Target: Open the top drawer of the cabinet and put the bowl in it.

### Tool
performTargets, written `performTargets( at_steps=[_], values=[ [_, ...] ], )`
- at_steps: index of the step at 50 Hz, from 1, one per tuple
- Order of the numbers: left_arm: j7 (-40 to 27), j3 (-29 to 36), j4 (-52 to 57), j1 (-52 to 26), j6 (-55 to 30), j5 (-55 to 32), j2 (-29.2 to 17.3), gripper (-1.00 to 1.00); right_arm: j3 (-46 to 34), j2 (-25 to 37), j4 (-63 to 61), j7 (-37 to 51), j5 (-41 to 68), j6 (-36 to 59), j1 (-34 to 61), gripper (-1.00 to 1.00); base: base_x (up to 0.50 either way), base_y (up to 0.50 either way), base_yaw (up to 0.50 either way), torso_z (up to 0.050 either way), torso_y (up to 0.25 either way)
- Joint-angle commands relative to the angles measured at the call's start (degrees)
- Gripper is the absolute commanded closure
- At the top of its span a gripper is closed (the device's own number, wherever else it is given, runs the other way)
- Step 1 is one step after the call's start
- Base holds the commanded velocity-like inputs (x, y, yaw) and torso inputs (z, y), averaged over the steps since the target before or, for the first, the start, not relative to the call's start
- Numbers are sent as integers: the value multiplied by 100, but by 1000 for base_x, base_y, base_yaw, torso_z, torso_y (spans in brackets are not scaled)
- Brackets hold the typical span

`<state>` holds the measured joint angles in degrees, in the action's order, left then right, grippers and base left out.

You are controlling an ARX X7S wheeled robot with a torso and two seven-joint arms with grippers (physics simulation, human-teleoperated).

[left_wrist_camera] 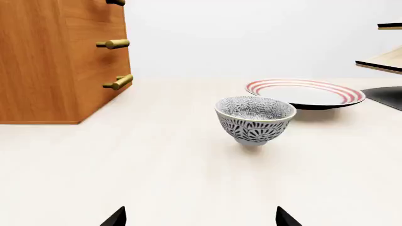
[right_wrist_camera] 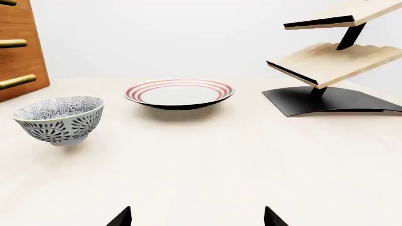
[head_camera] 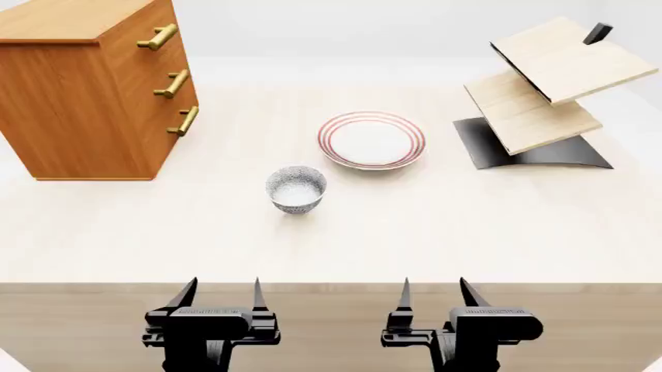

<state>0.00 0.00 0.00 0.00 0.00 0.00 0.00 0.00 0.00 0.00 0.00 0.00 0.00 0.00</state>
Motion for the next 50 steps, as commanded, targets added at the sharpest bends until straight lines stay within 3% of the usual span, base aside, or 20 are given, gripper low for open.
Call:
performTargets(
  at_steps=[1,42,50],
  values=[
    [-113,96,32,-7,-77,-101,-89,-100,-118,86,21,133,69,2,6,-100,0,0,0,0,0],
    [-390,471,342,23,-324,-810,-498,-100,-594,482,-24,650,537,-115,16,-100,0,0,0,49,73],
    [-495,521,303,5,-298,-824,-539,-100,-635,541,-23,758,544,-93,37,-100,0,69,0,0,0]
  ],
)
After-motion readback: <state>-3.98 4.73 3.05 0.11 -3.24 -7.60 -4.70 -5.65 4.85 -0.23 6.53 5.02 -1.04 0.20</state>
